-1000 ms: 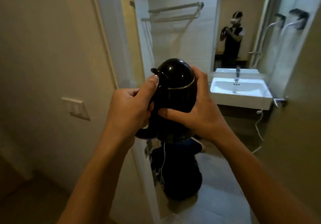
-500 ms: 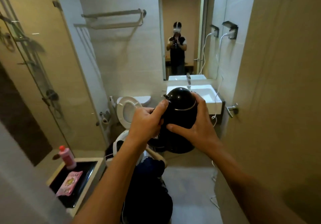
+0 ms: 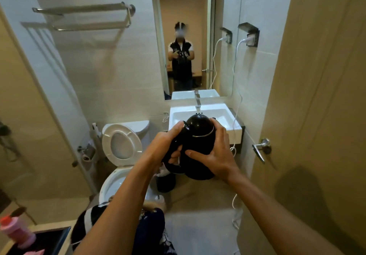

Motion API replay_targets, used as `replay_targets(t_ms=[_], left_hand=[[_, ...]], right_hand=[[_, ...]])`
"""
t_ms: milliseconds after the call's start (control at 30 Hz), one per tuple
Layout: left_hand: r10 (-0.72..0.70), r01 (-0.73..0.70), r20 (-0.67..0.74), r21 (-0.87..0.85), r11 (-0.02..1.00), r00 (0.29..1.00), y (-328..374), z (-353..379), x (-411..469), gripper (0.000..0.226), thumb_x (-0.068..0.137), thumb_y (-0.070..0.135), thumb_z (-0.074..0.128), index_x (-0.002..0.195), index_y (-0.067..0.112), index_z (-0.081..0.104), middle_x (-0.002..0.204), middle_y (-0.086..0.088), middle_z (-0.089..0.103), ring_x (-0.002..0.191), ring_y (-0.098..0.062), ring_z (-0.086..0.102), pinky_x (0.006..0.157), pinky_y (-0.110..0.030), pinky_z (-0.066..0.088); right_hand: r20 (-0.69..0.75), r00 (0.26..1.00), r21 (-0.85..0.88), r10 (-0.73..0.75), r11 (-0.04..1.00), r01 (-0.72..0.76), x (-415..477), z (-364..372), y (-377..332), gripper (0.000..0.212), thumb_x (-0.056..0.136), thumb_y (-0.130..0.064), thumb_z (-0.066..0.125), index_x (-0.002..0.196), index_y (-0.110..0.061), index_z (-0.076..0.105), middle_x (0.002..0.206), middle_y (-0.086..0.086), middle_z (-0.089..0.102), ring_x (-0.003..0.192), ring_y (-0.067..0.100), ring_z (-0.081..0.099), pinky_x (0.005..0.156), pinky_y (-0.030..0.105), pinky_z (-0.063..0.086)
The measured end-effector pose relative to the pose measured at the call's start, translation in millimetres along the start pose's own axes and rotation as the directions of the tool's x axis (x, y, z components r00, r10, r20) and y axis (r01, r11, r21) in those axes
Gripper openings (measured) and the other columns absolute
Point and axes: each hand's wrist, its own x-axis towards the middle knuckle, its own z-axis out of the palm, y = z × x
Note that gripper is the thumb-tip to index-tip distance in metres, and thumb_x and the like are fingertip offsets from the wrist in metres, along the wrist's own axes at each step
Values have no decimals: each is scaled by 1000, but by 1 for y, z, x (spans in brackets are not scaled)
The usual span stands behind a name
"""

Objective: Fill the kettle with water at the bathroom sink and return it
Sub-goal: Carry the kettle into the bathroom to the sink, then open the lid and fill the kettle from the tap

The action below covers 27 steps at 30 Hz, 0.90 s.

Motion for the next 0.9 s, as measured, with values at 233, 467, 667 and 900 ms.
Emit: replay_targets(t_ms=[233,467,667,900], left_hand=[[-43,41,24,62,997,999,2,-5,128,72,72,84,52,57,14,55,52,-6,50,44,-18,45,47,-27,41],[-20,17,43,63,998,999,-20,-6,275,58,85,66,55,72,11,59,52,-3,49,42,-14,40,45,-27,33],[-47,36,-82,-124,992,996,-66,6,400,40,97,41,50,66,15,52,52,-2,46,41,-11,33,41,-25,23],[-138,108,-165,-183,977,977,-111,5,506,44,98,41,50,63,13,49,50,-2,45,38,-10,28,38,-22,20]], right_hand=[[-77,997,-80,27,996,-33,96,7,64,114,59,-68,80,151,-25,29,149,1,44,137,22,44,115,49,45],[-94,989,-78,110,990,-118,197,10,151,115,62,-60,88,153,-30,25,152,1,43,137,17,41,114,45,43],[15,967,-53,255,966,-254,290,15,245,128,56,-64,87,157,-31,16,156,1,40,146,25,38,120,47,38],[161,932,-76,325,945,-317,368,32,325,118,60,-54,90,154,-29,24,152,0,40,144,22,38,120,41,37]])
